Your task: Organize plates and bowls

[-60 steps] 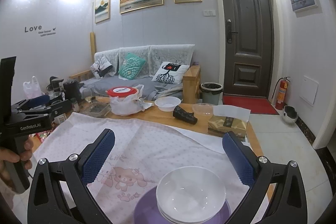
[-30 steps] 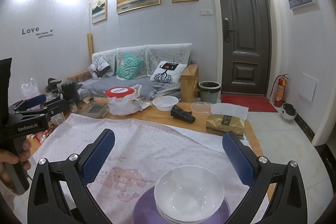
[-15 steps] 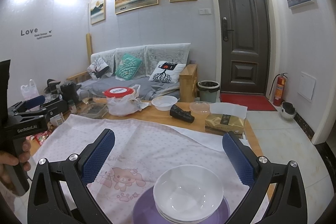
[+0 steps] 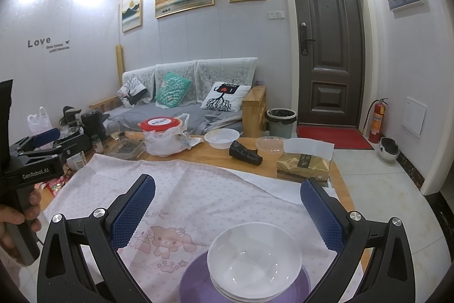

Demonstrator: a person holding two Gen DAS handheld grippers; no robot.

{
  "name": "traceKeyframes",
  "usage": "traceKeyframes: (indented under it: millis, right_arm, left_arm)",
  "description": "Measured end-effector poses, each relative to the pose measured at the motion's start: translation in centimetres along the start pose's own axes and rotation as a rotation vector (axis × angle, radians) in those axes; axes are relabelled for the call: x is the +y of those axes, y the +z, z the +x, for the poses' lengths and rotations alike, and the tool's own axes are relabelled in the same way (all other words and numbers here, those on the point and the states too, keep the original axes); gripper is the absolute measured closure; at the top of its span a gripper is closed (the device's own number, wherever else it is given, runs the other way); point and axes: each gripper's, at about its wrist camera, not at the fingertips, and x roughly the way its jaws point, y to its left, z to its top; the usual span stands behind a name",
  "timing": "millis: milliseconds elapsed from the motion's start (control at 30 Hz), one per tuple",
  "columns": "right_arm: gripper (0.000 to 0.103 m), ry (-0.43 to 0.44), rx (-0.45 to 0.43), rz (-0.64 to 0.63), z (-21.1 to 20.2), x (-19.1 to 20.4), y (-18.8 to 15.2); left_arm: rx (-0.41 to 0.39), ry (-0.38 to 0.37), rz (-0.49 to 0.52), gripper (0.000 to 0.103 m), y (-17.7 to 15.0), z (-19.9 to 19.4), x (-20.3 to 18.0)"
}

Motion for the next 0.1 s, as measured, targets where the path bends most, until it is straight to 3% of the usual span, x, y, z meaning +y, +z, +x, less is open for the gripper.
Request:
traceKeyframes:
  millis: [100]
  right_arm:
    - [0.001,-0.001,0.003,0.002,0.15,-0.09,0.05]
  left_arm:
    - [0.001,0.003,-0.006,0.000,0.17,-0.03,0.05]
